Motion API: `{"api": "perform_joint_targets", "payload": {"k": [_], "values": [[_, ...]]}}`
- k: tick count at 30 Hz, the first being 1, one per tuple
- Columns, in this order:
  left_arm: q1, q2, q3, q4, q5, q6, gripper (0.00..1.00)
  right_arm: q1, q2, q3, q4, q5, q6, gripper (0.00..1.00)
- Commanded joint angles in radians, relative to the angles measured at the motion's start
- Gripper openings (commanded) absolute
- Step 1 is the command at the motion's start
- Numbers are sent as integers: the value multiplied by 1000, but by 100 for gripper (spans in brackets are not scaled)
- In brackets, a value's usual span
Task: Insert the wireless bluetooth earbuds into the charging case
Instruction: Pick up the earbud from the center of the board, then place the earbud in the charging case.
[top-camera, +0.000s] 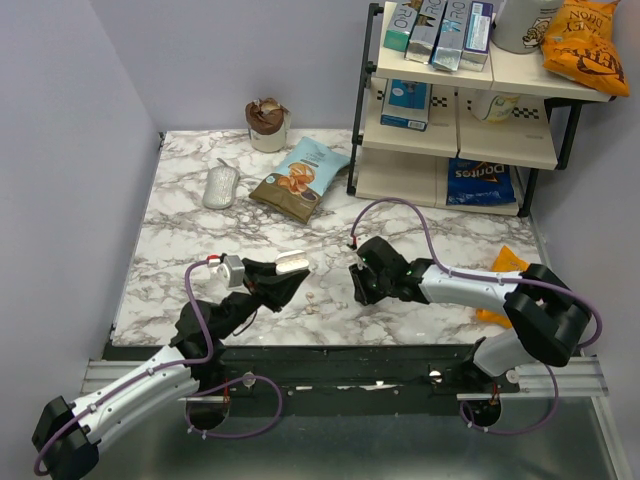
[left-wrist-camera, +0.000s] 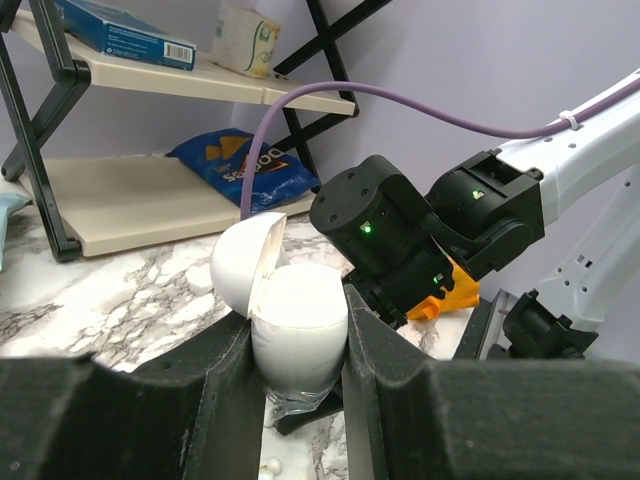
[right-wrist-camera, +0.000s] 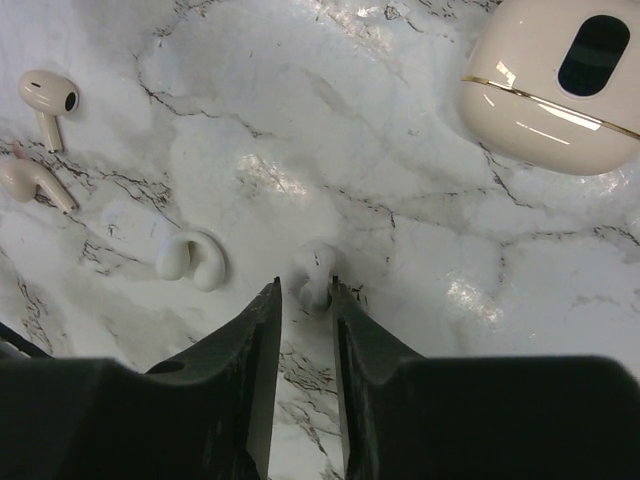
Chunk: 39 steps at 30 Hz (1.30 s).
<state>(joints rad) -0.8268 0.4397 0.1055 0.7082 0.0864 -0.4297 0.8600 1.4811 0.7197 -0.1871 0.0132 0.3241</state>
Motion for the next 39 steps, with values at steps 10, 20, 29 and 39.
{"api": "perform_joint_targets", "payload": {"k": [10, 20, 29, 39], "values": [[-5, 5, -9, 23, -16, -12, 0, -4, -139, 9, -80, 80, 9, 1], [-3, 94, 32, 161, 93, -8, 0, 7, -576, 269, -363, -107, -198, 1], [61, 339, 321, 99, 565, 25, 0, 53, -716, 448, -560, -317, -424, 1], [92, 498, 523, -119, 915, 86, 0, 168, -677, 515, -603, -286, -448, 1]]}}
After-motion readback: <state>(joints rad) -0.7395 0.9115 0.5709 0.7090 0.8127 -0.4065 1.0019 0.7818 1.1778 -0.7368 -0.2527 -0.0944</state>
